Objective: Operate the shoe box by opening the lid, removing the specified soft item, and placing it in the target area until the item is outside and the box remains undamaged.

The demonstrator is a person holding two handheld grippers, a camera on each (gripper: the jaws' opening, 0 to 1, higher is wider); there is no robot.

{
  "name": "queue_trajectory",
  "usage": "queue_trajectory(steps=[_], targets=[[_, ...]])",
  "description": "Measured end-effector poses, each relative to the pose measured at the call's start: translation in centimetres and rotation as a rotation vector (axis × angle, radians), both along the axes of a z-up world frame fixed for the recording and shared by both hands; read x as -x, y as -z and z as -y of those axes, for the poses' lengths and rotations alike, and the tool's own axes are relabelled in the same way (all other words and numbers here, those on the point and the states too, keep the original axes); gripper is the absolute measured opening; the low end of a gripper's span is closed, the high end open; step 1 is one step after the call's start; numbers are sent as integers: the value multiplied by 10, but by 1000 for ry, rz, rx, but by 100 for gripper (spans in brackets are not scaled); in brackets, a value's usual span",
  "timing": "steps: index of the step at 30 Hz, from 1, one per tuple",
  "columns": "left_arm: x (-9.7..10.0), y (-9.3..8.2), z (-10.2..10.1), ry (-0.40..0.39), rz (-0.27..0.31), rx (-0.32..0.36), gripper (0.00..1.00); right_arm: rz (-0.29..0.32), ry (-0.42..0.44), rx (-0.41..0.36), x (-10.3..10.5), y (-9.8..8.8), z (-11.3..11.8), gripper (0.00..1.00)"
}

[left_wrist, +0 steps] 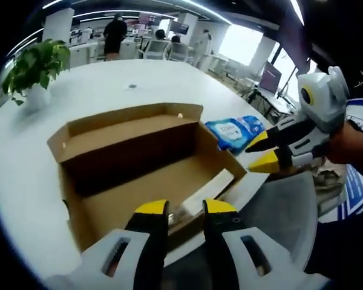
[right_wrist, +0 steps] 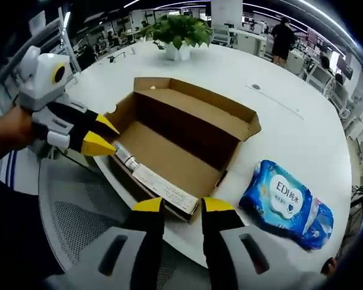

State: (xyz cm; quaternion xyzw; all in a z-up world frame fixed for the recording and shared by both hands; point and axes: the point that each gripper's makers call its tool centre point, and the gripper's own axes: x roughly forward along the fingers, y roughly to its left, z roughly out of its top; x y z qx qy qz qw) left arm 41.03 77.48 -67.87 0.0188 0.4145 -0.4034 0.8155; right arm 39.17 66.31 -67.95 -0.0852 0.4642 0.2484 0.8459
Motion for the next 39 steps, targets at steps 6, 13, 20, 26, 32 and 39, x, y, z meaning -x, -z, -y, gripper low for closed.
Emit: queue_trajectory(steps=[6, 13, 20, 26, 32, 39], targets=[[3, 6, 2, 5, -15, -3, 20, -99, -150, 53, -3, 14, -11, 21], [10, 9, 8, 20, -17, 24, 21, -239, -354, 103, -4, 29, -20, 20], [16, 10, 6, 7, -17, 36, 21, -312, -552, 167, -8, 39, -22, 20], [15, 11, 2, -12, -23, 35, 21, -369, -672, 188, -5, 49, -25, 18], [15, 14, -1, -24, -31, 32, 21, -398, -739, 231, -3, 59, -26, 19], [16, 16, -2, -26, -38, 25, 21, -411, -763, 233, -3, 65, -29, 18]])
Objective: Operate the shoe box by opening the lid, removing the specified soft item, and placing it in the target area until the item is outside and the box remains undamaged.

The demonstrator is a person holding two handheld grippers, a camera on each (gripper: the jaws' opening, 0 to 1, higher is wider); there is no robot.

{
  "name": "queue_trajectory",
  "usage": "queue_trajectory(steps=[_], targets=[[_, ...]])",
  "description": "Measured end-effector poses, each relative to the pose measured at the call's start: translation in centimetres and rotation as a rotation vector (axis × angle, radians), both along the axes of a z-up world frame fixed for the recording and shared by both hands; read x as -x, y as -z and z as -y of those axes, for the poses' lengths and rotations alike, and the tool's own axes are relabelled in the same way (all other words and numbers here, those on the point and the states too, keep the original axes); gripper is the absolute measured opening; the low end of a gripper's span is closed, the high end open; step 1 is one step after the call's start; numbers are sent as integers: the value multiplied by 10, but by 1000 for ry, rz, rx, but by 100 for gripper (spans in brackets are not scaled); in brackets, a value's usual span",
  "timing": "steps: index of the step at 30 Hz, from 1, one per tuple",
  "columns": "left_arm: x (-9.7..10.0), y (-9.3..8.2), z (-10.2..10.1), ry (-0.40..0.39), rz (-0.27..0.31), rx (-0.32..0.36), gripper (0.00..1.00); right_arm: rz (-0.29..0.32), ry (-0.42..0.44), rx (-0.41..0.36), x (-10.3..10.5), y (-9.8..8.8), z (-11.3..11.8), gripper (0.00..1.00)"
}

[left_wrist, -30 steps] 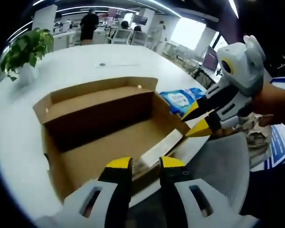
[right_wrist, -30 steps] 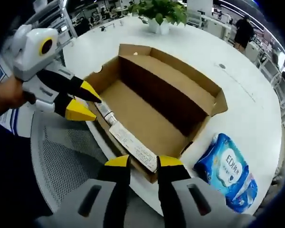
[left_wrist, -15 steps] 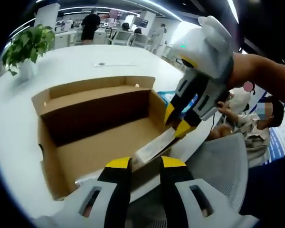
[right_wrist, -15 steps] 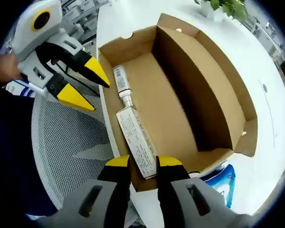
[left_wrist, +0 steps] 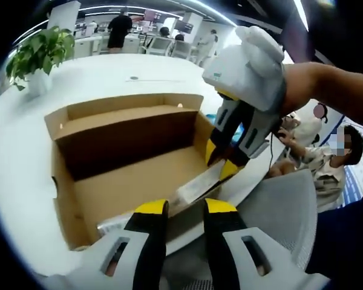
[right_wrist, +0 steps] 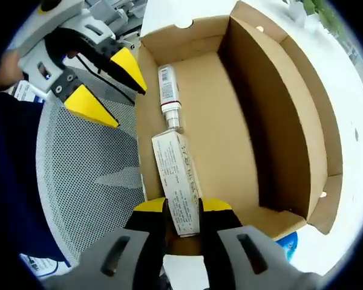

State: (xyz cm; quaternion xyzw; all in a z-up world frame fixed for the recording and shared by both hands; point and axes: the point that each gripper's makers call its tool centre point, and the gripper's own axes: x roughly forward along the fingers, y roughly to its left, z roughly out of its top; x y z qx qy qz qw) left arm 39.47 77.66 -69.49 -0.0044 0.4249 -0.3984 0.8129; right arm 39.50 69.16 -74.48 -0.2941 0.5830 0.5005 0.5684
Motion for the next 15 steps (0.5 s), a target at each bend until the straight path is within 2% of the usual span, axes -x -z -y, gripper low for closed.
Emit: queue_trajectory(steps=[10, 15], targets=[[-2, 4, 2, 4, -13, -1, 21, 33, 40, -16, -10, -1, -2, 22], [-3, 4, 3, 7, -13, -2, 21, 18, 28, -22, -7, -2, -4, 20]])
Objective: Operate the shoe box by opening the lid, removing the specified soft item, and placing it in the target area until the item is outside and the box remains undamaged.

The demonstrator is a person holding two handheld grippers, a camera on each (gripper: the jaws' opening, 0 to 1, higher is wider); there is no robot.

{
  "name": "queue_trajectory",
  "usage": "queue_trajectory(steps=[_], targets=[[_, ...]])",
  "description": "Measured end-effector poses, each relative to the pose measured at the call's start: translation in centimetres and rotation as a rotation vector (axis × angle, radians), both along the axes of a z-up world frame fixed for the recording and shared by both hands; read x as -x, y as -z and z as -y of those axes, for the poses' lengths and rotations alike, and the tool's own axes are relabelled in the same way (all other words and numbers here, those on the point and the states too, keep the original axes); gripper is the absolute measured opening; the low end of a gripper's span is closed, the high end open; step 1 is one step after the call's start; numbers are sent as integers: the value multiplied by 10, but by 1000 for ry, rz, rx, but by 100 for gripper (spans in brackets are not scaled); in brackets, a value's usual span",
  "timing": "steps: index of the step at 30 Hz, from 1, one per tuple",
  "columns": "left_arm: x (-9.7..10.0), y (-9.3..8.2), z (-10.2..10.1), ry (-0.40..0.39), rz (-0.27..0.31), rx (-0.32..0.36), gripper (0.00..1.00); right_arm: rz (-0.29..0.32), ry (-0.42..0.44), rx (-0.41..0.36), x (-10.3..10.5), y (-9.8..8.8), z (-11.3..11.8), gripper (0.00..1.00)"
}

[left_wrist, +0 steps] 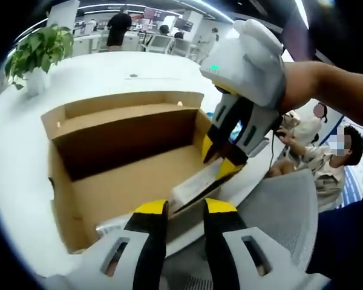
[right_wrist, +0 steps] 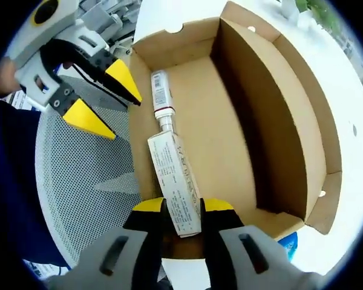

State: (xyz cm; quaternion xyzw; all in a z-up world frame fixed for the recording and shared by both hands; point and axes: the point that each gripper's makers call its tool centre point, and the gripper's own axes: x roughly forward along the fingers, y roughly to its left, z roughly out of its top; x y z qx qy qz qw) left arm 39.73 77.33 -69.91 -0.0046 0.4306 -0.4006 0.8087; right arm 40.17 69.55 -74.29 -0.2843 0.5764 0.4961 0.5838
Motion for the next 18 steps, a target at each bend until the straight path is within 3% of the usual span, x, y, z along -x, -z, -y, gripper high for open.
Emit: queue_trajectory(steps=[4, 11, 18], targets=[[-2, -1, 0, -2, 1, 3, 21, -24, -18, -18, 5, 0, -5, 21], [-4, 0, -1, -5, -4, -1, 21, -6, -67, -2, 4, 13, -10, 19], [-4, 6, -3, -12, -18, -5, 21, -24, -52, -9, 1, 26, -14, 21]])
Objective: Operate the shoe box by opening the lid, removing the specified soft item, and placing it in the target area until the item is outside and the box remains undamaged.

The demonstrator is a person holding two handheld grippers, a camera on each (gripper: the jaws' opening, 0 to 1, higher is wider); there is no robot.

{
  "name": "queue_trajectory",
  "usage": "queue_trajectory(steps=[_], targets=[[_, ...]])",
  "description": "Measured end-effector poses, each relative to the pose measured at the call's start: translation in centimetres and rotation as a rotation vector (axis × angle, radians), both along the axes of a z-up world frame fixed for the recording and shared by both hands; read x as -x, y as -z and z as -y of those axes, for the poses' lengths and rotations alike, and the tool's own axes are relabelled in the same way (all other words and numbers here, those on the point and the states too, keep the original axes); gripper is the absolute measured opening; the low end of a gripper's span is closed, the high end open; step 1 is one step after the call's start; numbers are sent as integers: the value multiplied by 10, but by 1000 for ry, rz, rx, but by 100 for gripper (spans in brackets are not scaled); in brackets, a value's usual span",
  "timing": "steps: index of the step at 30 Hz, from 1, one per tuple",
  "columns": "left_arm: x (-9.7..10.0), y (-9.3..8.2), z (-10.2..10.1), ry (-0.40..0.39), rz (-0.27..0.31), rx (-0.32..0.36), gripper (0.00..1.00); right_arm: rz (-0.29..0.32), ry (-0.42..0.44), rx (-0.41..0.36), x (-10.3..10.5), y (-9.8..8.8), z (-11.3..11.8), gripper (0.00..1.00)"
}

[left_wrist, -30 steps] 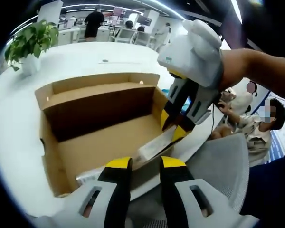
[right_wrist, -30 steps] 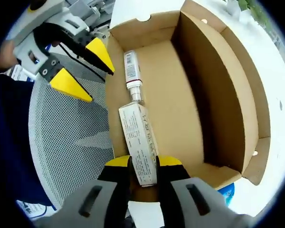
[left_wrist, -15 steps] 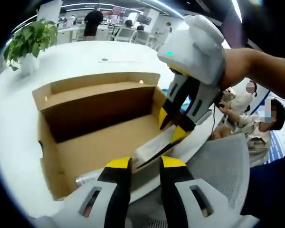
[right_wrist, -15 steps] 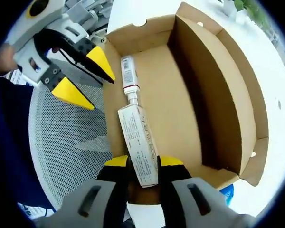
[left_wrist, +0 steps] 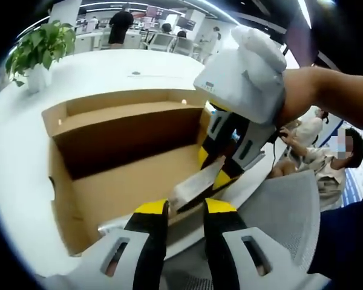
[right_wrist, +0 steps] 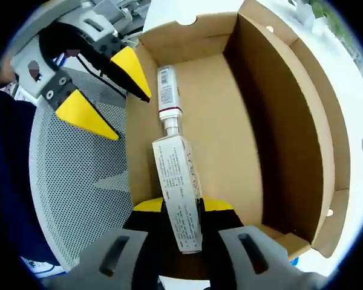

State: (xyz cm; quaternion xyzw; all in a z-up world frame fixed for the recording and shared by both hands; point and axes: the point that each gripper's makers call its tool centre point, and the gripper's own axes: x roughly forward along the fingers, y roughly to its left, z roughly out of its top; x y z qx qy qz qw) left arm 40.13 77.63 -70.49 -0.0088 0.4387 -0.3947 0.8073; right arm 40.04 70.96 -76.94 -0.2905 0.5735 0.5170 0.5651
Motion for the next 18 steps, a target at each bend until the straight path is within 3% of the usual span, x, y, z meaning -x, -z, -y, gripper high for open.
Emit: queue_trajectory(steps=[5, 12, 18], targets=[[0, 0, 1, 2, -4, 4, 21, 16, -14, 10, -1, 9, -2, 21], [-1, 0, 1, -1, -3, 4, 21, 49, -102, 58, -1, 27, -1, 20], [-1, 3, 0, -3, -8, -5, 21, 60, -120, 50, -7, 24, 1, 19]])
